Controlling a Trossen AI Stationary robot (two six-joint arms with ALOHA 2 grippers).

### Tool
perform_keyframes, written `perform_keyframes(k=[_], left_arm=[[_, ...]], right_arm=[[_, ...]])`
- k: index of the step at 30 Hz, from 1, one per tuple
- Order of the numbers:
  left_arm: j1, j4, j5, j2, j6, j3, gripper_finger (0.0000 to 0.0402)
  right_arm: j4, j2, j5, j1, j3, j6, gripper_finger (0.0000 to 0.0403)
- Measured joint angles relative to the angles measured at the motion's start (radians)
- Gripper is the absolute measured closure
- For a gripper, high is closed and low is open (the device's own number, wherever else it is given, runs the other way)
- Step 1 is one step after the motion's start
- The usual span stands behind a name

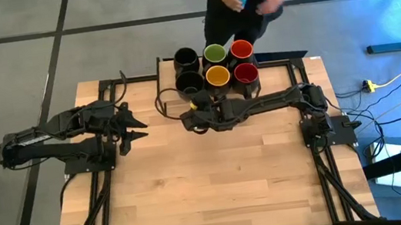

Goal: Place coffee mugs
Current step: Put the black mug on the shelf

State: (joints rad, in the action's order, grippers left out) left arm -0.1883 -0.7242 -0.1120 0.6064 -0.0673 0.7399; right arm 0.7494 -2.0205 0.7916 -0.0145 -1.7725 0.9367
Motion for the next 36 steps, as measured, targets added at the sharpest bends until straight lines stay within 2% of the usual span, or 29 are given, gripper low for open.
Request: perform_keyframes(k=[27,31,36], left_arm=[[0.000,0.000,0.000,0.000,0.000,0.000,0.0263],[0.000,0.001,0.001,0.000,0.000,0.000,0.0263],[0.000,0.001,0.021,0.000,0.001,0.000,0.0263]], right_arm=[[-0.006,-0.012,0.013,0.022,0.002,-0.003,0.0332],[-0.009,-0.014,0.012,0.023,0.002,-0.002,0.0301],[-0.007,-0.014,0.011,0.022,0.002,-0.012,0.0232]])
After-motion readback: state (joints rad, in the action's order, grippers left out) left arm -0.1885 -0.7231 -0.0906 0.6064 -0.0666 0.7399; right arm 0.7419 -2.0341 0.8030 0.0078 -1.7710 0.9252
